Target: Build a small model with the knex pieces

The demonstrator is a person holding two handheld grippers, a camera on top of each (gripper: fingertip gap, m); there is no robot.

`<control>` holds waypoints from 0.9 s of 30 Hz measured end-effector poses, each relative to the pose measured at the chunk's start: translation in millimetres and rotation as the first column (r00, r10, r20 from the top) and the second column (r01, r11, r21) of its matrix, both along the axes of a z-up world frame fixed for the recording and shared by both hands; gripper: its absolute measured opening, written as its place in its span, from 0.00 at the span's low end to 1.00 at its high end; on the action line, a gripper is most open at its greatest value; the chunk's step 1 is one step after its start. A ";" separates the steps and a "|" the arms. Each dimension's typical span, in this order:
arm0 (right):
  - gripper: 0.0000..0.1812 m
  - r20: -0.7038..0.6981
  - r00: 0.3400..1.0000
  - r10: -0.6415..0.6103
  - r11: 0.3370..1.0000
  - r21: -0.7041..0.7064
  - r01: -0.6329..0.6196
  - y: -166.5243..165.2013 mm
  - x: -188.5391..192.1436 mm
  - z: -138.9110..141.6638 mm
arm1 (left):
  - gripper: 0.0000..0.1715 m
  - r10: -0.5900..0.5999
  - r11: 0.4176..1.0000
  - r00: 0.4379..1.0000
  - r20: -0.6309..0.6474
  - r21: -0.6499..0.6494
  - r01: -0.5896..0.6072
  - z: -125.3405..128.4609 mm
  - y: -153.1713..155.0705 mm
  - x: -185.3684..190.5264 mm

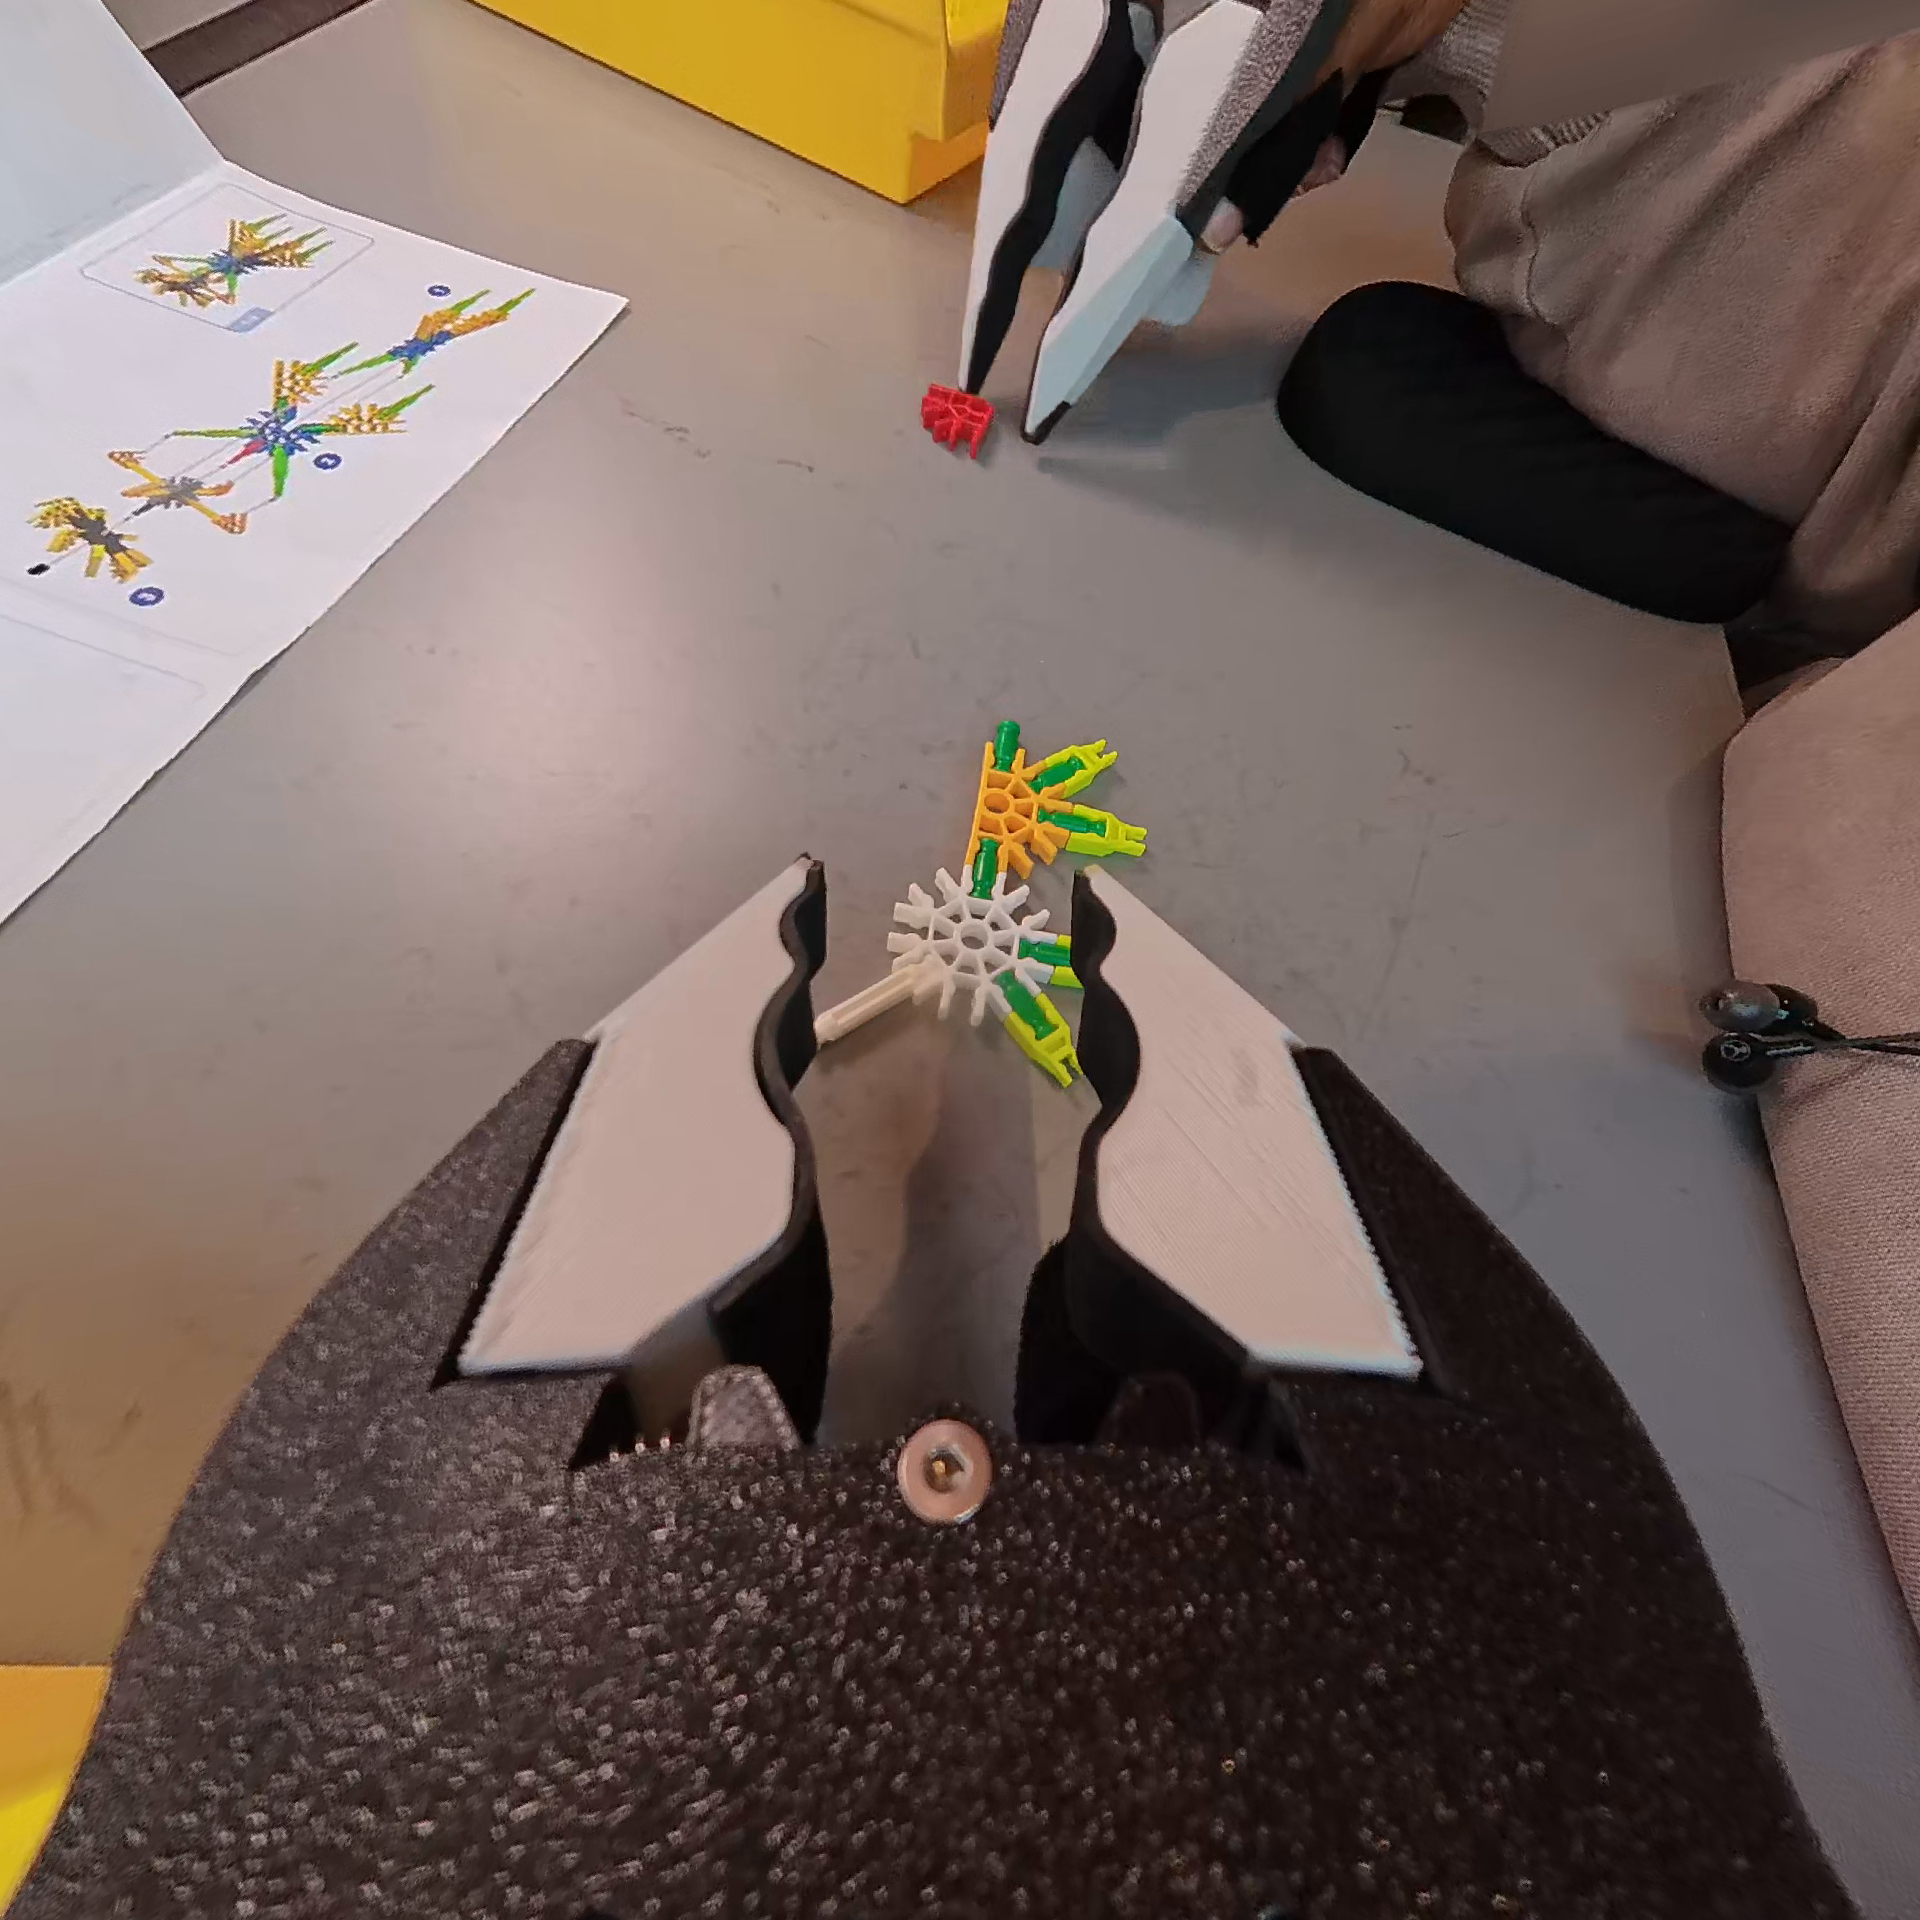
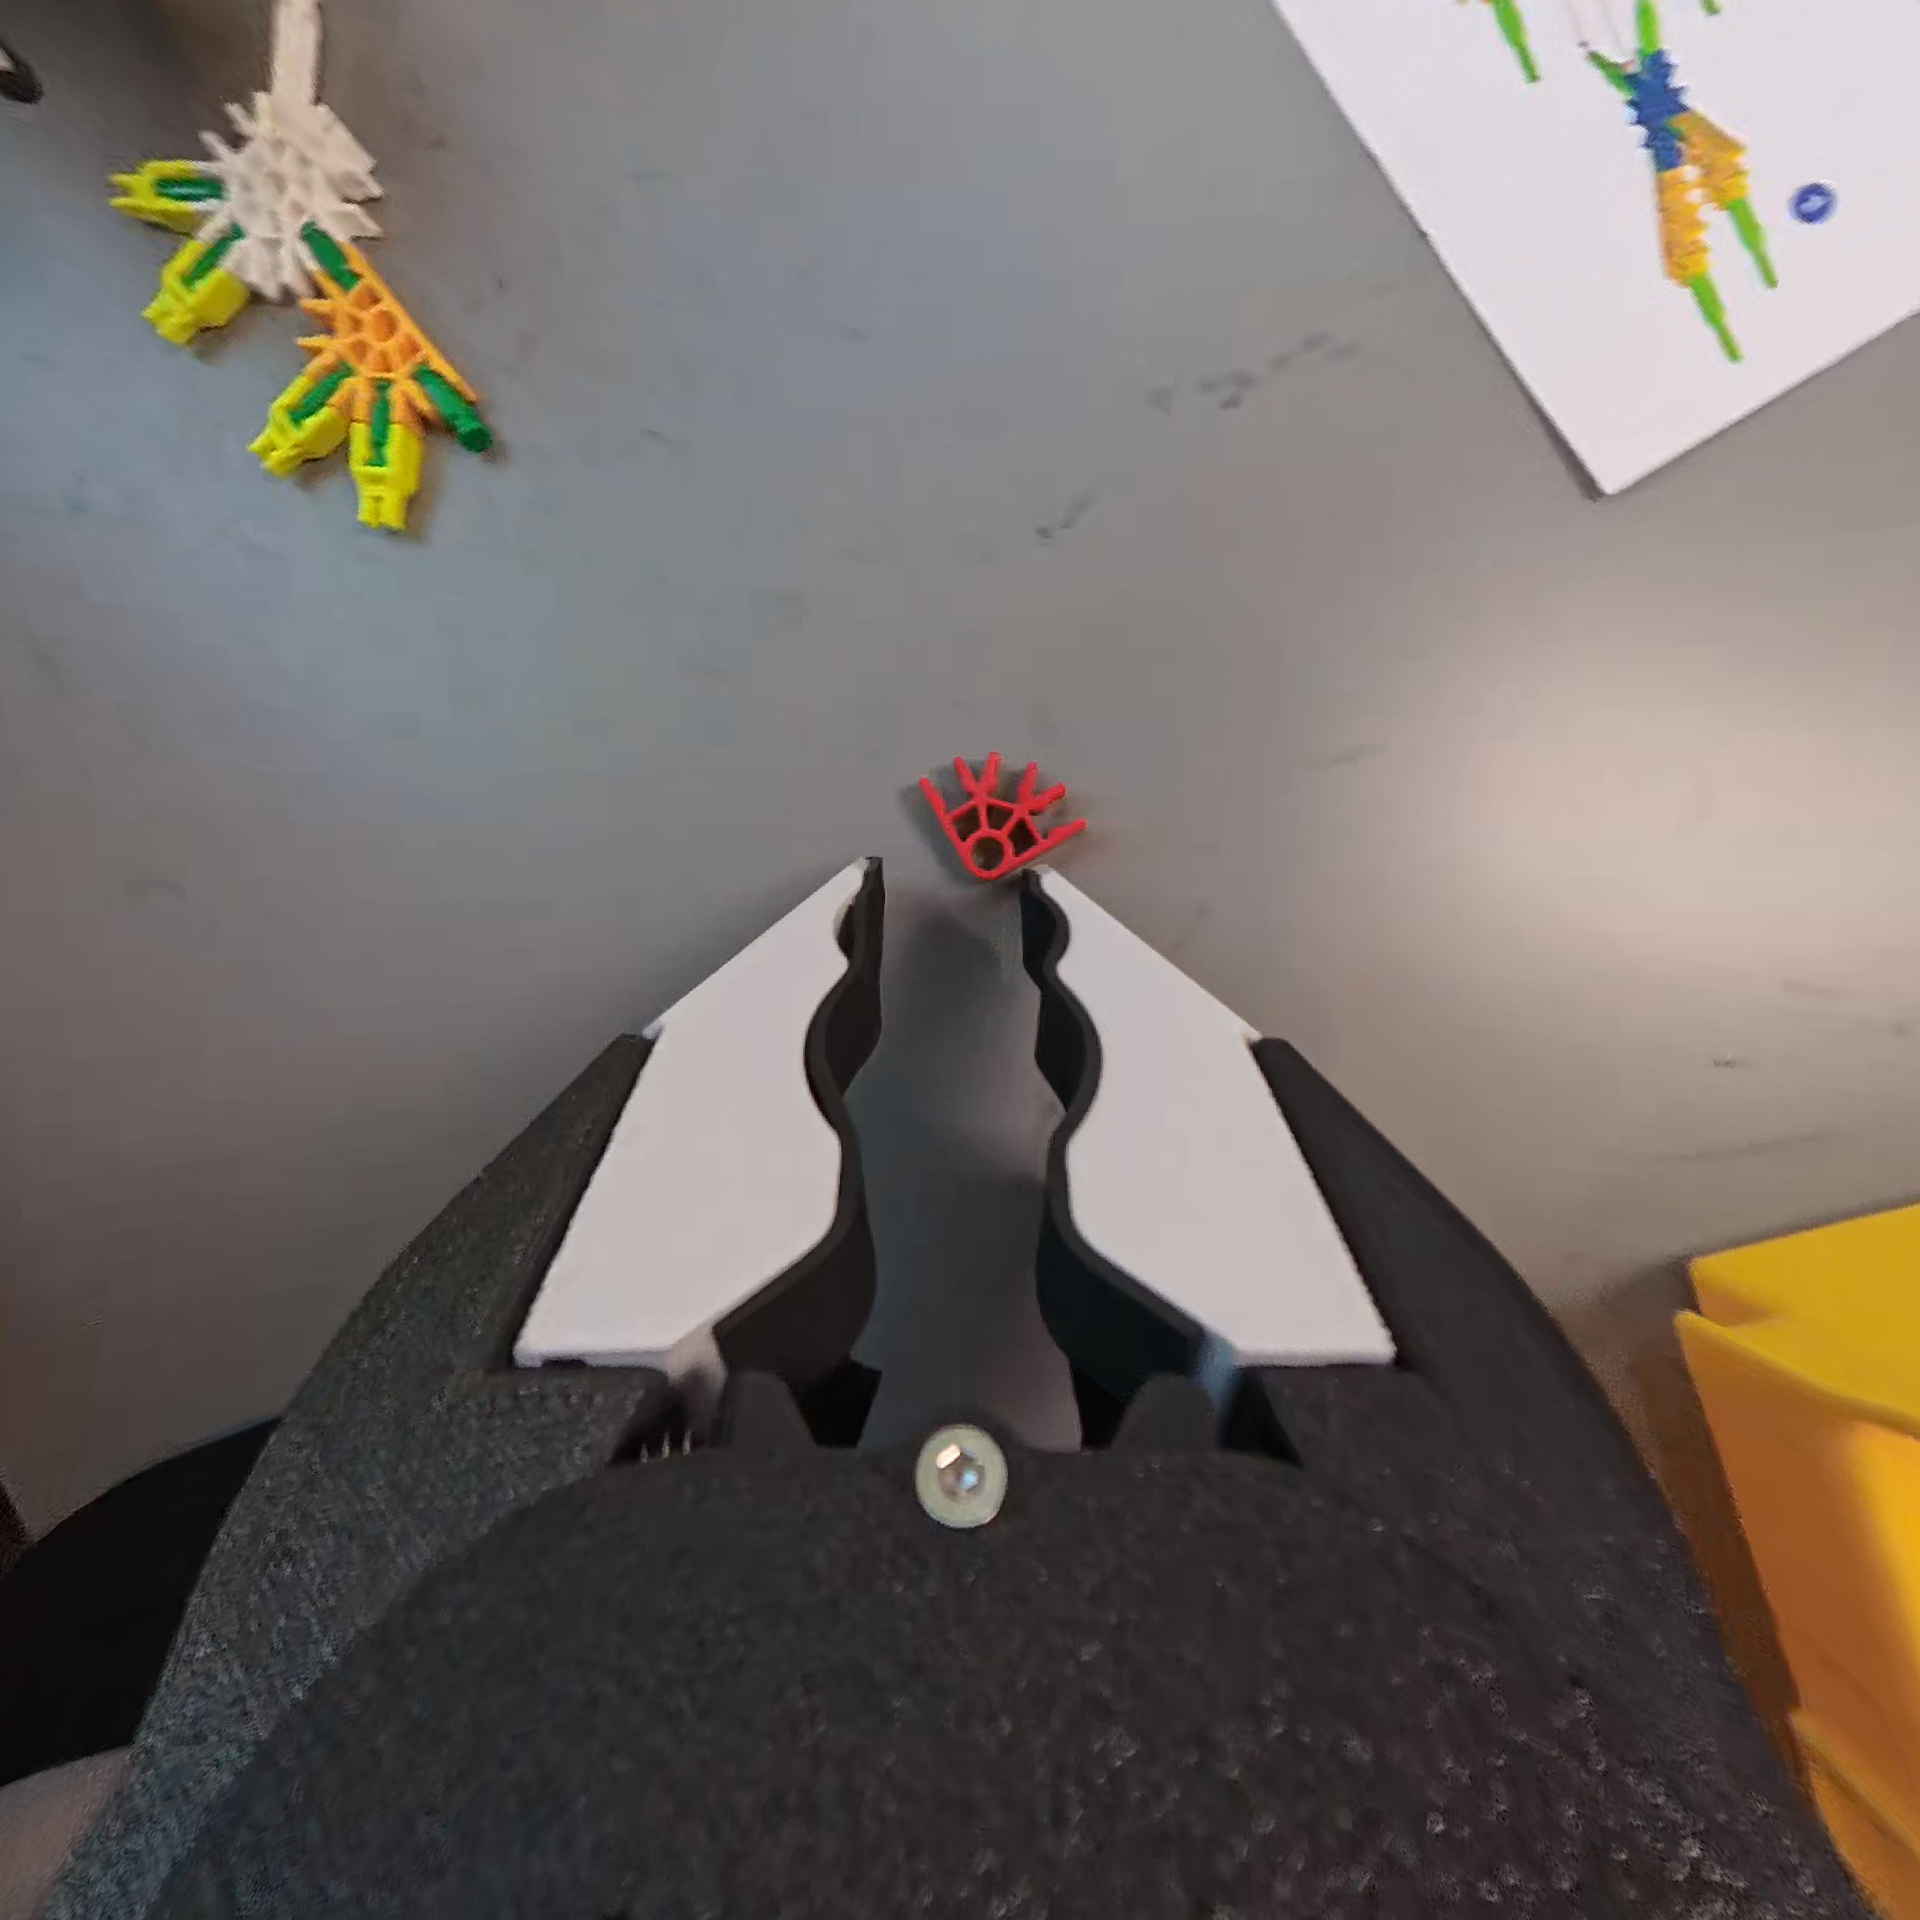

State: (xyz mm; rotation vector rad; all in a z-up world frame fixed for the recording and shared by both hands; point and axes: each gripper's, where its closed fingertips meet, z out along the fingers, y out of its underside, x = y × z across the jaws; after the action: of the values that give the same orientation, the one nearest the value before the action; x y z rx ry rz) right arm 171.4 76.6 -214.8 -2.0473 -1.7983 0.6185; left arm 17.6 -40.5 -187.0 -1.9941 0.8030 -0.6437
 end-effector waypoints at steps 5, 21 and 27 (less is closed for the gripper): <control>0.14 -0.055 0.997 0.046 0.999 0.016 -0.045 -2.9 -4.3 7.0 | 0.28 0.000 1.000 1.000 -0.002 -0.003 0.000 -0.8 0.1 0.0; 0.13 -0.159 0.896 0.414 0.910 0.077 -0.406 -63.3 -48.9 14.0 | 0.28 -0.080 0.996 0.978 -0.191 0.020 0.085 -20.1 -2.4 17.6; 0.13 -0.123 0.785 0.607 0.794 0.059 -0.605 -94.5 -68.7 15.1 | 0.20 -0.165 0.986 0.959 -0.231 -0.045 0.158 -32.3 -1.6 22.7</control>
State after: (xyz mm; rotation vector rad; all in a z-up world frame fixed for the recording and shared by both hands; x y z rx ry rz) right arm 102.7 -17.9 -199.7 -1.3339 -2.3675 0.8810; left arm 40.3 -42.1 -219.2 -2.0683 1.1141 -0.5184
